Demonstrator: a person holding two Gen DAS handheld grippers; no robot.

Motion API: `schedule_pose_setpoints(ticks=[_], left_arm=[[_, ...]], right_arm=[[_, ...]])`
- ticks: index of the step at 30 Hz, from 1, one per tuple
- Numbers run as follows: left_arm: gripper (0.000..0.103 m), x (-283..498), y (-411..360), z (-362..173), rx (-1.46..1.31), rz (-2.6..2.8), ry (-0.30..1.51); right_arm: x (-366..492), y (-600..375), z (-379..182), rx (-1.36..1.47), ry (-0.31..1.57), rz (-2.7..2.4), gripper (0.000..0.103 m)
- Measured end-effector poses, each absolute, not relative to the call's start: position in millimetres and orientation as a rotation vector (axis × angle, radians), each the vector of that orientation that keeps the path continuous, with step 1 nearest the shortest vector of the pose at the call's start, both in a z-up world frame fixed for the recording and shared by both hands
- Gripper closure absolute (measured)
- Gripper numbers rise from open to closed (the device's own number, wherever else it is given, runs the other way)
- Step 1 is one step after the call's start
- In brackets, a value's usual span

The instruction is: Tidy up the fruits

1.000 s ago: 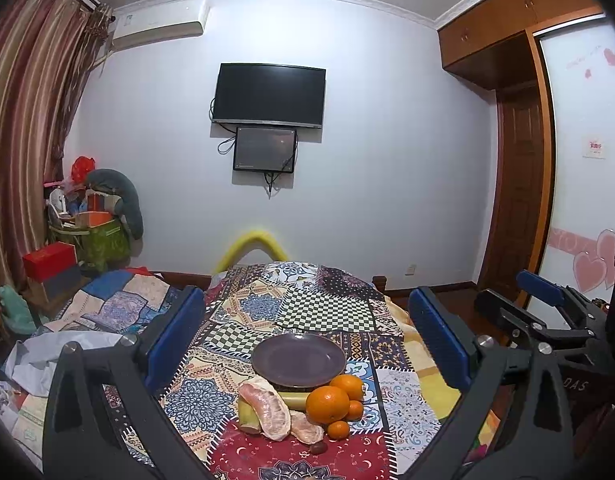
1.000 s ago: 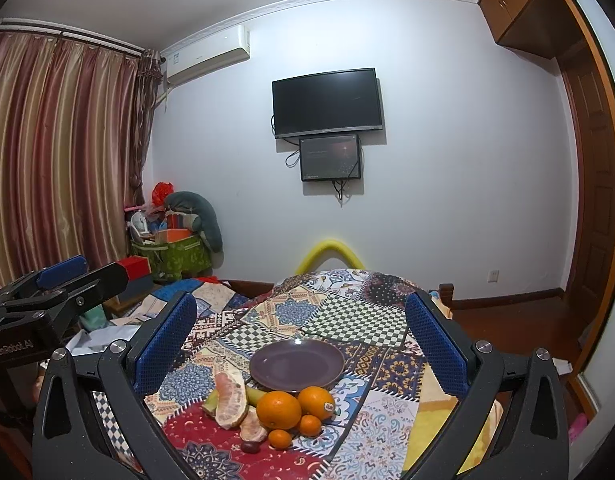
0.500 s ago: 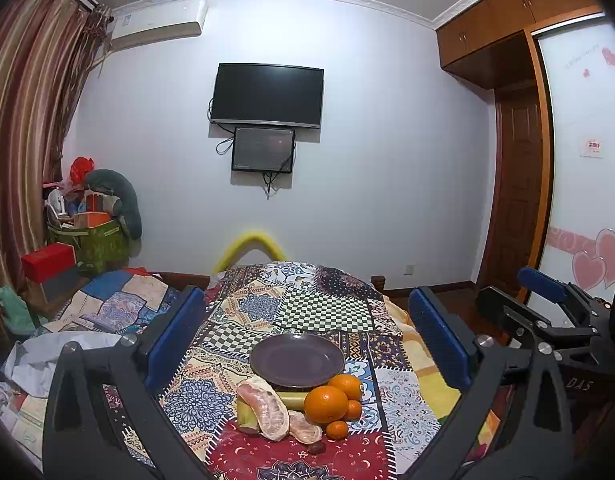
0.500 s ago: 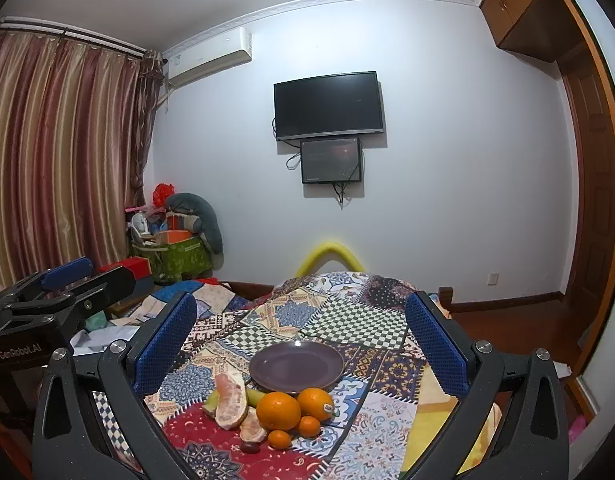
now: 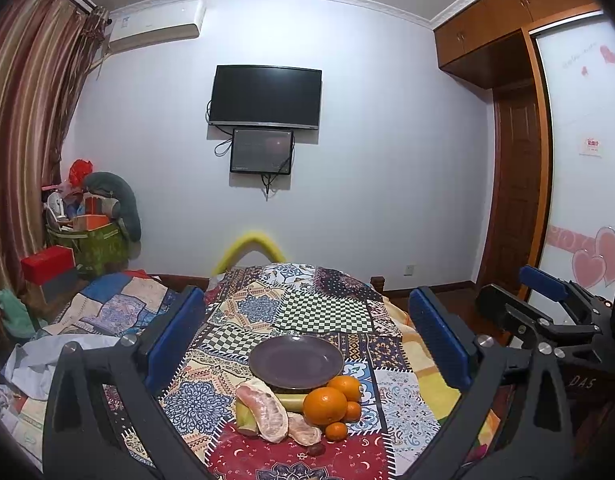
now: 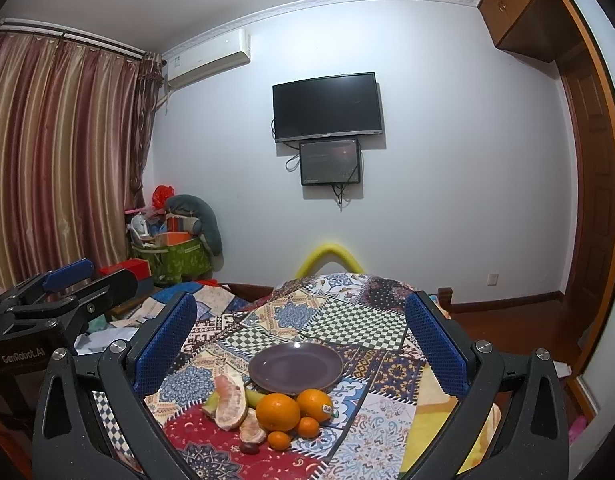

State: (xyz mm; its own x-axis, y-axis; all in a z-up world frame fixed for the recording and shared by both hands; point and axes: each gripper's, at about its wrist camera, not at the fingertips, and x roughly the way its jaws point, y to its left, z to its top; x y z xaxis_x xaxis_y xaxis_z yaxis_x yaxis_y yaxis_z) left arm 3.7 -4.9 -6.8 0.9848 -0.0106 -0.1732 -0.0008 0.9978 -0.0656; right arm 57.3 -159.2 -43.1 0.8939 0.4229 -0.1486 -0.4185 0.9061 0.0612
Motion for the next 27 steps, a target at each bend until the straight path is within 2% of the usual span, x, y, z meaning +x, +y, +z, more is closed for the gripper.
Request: schedule_pose_setpoints(ticks=[20,27], left_arm=[[0.000,9.4,-4.9,-9.4,-0.056,-0.002,0.189],[0.000,32.5,5.6,-30.0,-0.045,0.007,0.267]], right_arm=[[63.4,-161.4,-49.6,0.035,0.177,0.429,0.000],[94.0,-162.9,-74.6,0.044,0.292,0.420,0.000]])
